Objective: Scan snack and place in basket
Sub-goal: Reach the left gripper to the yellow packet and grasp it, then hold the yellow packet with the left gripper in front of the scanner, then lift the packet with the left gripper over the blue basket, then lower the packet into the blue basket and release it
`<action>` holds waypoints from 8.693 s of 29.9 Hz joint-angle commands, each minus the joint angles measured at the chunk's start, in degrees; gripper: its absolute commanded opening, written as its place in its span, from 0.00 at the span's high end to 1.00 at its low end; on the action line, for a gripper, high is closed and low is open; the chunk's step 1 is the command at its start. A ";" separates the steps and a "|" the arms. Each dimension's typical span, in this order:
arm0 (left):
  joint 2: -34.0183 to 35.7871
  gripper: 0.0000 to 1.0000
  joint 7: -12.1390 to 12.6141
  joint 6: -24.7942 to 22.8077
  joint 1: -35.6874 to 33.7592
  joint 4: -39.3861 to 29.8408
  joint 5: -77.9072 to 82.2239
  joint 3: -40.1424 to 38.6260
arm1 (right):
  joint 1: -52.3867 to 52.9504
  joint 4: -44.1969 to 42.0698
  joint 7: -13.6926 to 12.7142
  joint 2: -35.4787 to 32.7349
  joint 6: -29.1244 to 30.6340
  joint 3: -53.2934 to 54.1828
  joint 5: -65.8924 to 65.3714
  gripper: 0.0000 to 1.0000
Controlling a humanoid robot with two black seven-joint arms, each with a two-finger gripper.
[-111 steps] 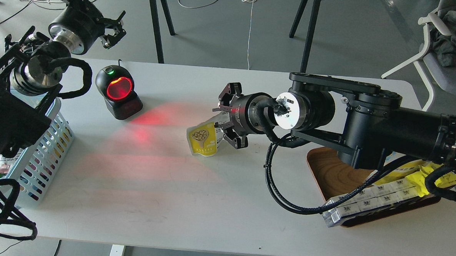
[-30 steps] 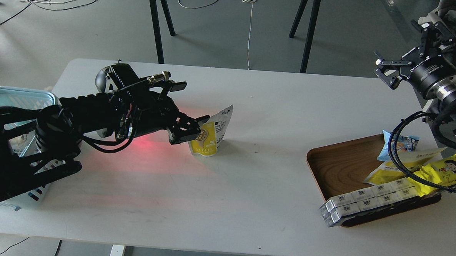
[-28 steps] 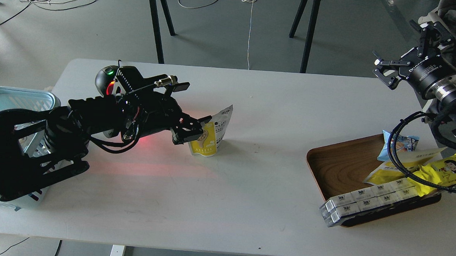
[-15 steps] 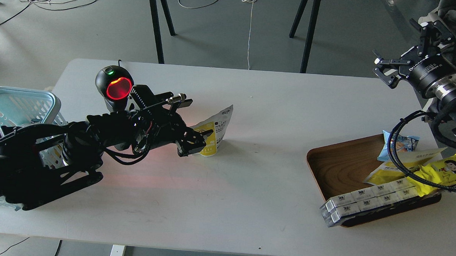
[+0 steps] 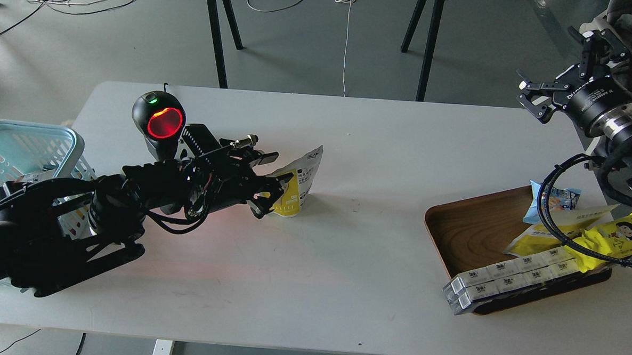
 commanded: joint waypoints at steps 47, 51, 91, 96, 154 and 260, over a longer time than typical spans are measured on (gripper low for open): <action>18.59 0.98 -0.81 -0.08 1.89 -14.64 -14.00 -7.41 | 0.69 0.27 -0.41 0.00 0.01 -0.09 0.00 0.02; 18.68 0.98 -1.51 1.68 2.42 -14.55 -15.05 -7.41 | 0.69 0.27 -0.41 0.00 0.01 -0.18 0.00 0.02; 20.00 0.98 -1.07 -2.45 -2.41 -14.47 -14.70 -6.79 | 0.60 0.09 -0.41 0.00 0.01 -0.36 -0.09 0.02; 18.94 0.98 -0.10 -1.92 -2.33 -14.38 -14.62 -6.79 | 0.60 0.09 -0.41 0.00 0.01 -0.36 -0.09 0.02; 19.21 0.98 -3.80 -10.71 -6.72 -14.47 -3.01 -6.18 | 0.69 0.09 -0.41 0.00 0.01 -0.36 -0.09 0.02; 55.94 0.09 -14.52 38.42 -0.30 3.99 -42.39 31.18 | 0.69 0.18 -0.24 0.88 0.18 -0.01 -0.09 0.02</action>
